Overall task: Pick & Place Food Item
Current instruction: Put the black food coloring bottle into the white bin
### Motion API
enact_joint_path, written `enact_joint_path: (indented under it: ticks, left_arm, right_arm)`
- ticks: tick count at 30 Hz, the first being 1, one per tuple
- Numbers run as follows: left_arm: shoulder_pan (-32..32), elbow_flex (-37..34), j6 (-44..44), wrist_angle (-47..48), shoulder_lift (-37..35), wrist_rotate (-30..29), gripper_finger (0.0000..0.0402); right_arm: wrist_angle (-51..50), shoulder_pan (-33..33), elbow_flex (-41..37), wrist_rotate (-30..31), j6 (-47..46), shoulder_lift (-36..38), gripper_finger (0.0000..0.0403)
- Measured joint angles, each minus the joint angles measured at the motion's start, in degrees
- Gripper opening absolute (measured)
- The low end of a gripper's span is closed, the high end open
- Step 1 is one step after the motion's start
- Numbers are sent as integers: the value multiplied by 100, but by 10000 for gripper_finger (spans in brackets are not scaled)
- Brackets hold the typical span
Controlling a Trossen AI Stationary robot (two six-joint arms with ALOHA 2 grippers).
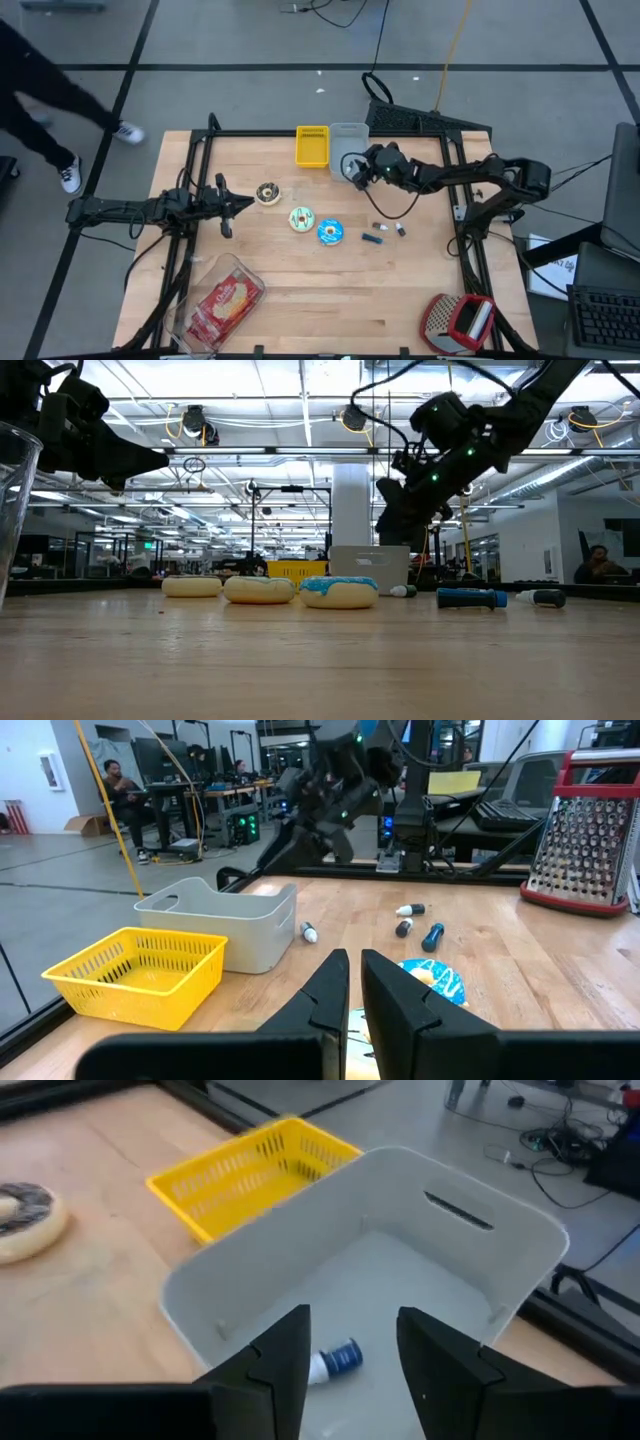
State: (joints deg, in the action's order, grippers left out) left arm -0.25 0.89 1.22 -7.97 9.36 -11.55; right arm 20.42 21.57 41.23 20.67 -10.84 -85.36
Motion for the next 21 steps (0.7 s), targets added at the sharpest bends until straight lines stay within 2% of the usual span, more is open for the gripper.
enact_joint_path:
  ticks: [9, 13, 16, 21]
  left_arm:
    - [0, 0, -1, 0, -1, 0, 31]
    - [1, 0, 0, 0, -1, 0, 31]
    - [0, 0, 0, 0, 0, 0, 31]
    - [1, 0, 0, 0, -1, 0, 31]
  right_arm:
    - [-500, -491, -2, -8, 384, 811, 144]
    - [-1617, -824, -2, -17, 511, 1360, 142]
    - [-2659, -1140, -2, -28, 66, 1779, 140]
    - [-4204, -1715, -2, -600, -856, 2321, 139]
